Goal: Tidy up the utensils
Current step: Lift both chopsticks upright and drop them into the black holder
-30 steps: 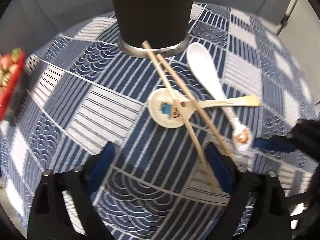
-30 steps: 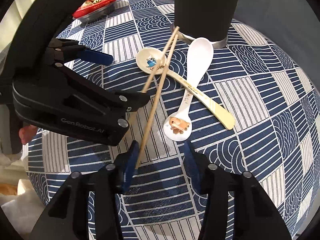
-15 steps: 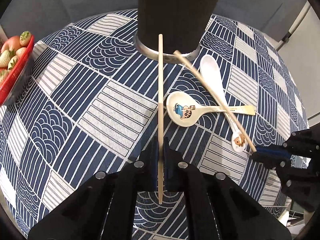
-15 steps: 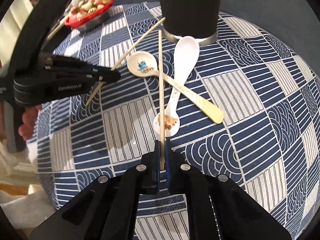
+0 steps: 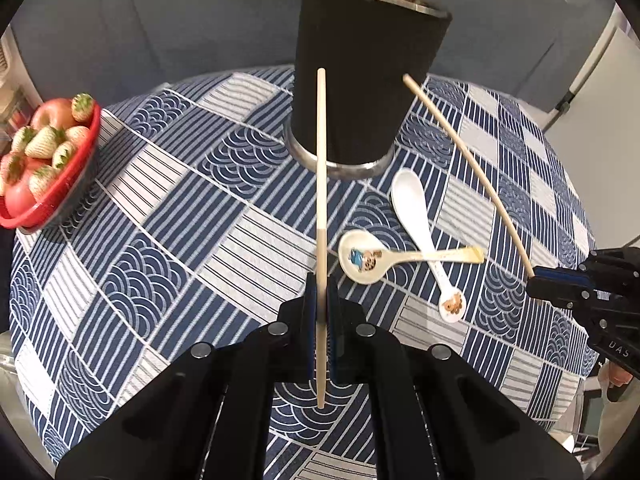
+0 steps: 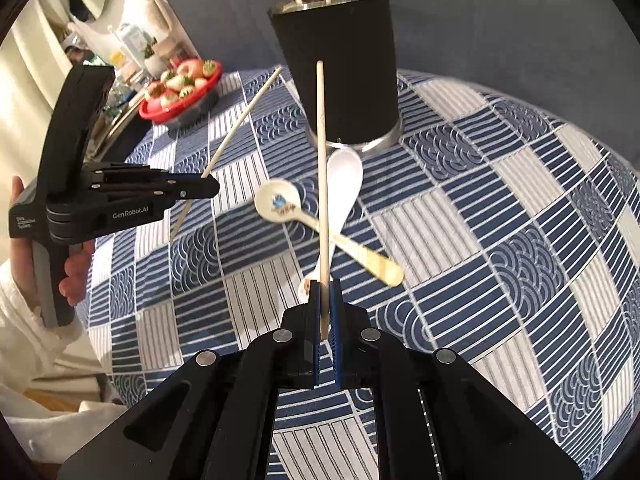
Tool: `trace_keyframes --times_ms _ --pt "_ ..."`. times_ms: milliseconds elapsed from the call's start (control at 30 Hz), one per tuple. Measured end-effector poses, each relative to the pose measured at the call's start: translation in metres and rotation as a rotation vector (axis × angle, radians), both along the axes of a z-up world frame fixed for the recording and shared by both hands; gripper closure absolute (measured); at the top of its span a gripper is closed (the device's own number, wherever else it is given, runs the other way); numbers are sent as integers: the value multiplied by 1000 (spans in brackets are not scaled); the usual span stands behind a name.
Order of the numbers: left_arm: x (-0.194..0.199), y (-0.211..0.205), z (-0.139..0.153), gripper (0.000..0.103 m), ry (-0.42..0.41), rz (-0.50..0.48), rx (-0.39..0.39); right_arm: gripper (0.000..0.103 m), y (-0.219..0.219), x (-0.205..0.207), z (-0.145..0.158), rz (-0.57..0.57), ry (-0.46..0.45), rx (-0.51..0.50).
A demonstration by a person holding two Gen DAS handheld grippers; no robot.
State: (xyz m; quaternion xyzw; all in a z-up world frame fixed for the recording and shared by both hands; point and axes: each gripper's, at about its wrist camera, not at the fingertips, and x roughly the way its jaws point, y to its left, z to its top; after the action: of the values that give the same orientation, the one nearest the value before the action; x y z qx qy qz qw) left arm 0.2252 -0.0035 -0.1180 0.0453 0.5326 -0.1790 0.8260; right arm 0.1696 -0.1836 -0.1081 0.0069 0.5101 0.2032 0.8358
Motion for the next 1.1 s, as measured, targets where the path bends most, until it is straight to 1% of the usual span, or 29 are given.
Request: trace_keyframes --times_ms 233,467,600,700,833,1100 --pt "3 8 28 98 -55 21 4 99 -9 -9 20 -3 -47 22" --pt "2 8 44 98 -85 17 -1 99 -21 -17 34 -32 -76 35" --pt "1 5 57 98 -111 12 -14 99 -33 -17 51 -61 -97 73" --pt "2 3 69 98 -138 7 -28 99 -38 -13 67 -71 -103 72" --pt "7 -1 85 98 -170 -3 -54 99 -41 1 90 -67 -84 45" --pt "29 -16 110 98 -225 -45 -121 99 -39 44 133 -19 35 43"
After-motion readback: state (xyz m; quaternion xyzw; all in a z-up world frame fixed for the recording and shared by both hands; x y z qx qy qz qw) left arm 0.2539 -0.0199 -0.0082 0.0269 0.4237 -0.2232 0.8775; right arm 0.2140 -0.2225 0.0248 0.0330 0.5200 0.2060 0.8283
